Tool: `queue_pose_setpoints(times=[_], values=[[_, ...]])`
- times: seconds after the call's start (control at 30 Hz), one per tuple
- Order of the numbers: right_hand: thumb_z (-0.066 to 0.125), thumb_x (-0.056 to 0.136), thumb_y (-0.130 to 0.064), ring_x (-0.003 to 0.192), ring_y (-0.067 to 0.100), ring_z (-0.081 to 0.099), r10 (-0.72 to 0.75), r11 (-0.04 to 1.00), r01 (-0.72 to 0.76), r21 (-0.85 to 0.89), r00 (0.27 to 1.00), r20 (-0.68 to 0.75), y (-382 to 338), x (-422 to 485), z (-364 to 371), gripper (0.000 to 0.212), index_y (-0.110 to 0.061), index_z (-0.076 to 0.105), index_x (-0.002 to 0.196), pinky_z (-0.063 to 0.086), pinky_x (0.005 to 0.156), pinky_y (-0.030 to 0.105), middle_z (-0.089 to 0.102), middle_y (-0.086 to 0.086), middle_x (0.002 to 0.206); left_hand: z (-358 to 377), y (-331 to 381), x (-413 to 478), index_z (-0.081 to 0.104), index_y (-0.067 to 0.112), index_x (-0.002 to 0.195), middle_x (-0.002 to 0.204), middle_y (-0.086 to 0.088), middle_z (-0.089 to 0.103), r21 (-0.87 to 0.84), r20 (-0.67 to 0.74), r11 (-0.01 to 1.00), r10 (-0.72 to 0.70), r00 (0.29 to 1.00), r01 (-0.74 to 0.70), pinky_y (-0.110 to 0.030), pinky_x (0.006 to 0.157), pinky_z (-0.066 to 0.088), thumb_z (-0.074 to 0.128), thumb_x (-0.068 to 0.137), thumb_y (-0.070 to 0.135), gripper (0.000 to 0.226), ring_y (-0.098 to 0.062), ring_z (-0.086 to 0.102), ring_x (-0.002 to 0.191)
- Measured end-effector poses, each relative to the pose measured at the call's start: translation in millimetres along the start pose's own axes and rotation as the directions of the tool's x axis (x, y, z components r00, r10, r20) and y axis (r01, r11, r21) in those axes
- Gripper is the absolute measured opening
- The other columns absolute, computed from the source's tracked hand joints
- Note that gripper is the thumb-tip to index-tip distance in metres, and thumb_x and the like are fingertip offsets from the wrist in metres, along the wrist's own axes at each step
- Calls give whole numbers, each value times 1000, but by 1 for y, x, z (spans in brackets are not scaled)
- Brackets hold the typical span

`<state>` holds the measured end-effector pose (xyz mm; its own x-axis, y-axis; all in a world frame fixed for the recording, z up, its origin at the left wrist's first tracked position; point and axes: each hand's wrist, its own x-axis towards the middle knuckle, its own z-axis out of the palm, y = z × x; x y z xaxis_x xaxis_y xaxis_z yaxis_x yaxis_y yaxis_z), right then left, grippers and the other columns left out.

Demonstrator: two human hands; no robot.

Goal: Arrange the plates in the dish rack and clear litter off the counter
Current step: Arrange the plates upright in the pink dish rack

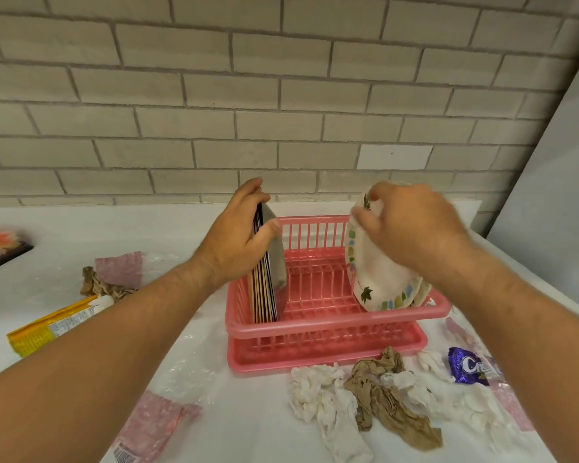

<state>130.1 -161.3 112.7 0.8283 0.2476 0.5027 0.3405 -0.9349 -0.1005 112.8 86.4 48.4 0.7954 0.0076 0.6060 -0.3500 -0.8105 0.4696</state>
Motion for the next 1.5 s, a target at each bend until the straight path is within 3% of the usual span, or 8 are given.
queue_pose_setpoints(times=[0.17,0.37,0.57,0.7,0.9,1.1,1.3,1.5], values=[[48,93,-53,107,12,58,-198,816,46,576,958,205,-58,-29,45,46,-27,54,131,49,92,37,61,-6,124,-2,2,7,59,15,127,141,6,49,-102,-39,995,-24,999,20,-7,105,21,38,95,23,39,2,38,127],[46,97,-44,102,3,58,-143,641,-29,767,977,156,-79,-40,78,32,-35,54,127,52,89,37,60,-15,115,-4,0,8,61,19,125,126,12,53,-108,-56,994,-24,998,18,-2,92,30,46,96,21,33,3,46,114],[37,97,-38,79,8,56,-146,822,106,559,989,27,-84,-37,77,36,-25,53,126,48,68,30,58,-13,92,-3,2,10,62,21,115,112,18,56,-112,-80,993,-33,996,24,-3,84,33,55,93,32,26,7,49,102],[38,97,-28,62,21,48,-102,972,95,215,995,22,-86,-29,74,31,-15,46,123,35,55,31,56,1,79,-1,1,11,67,19,114,120,17,55,-146,-12,989,-15,1000,13,-6,101,23,44,98,22,28,4,40,124],[37,97,-20,60,18,54,-27,940,-42,338,980,197,-89,-24,75,46,-22,26,141,42,46,30,56,4,71,0,-3,10,58,17,128,139,6,50,-94,33,996,-11,999,14,4,99,9,38,101,22,34,-2,29,135],[39,98,-26,63,14,55,6,933,-52,357,992,128,-71,6,36,26,-21,43,123,42,47,27,55,-1,74,-1,2,7,45,21,140,152,6,32,-24,49,1000,-14,999,15,-19,107,15,36,101,32,42,-7,24,140],[36,91,-17,63,21,45,132,972,-122,199,991,-37,-28,37,-10,27,-14,47,116,28,46,26,42,0,71,-3,-1,8,44,18,140,147,1,41,65,24,998,-26,999,24,-21,106,21,39,99,34,44,-12,34,135],[48,93,-13,84,31,57,127,990,-130,47,990,59,-12,14,6,34,-13,41,126,47,61,35,58,12,93,2,2,8,43,17,140,147,1,41,76,27,997,-10,1000,8,-22,107,22,36,100,36,45,-12,34,135]])
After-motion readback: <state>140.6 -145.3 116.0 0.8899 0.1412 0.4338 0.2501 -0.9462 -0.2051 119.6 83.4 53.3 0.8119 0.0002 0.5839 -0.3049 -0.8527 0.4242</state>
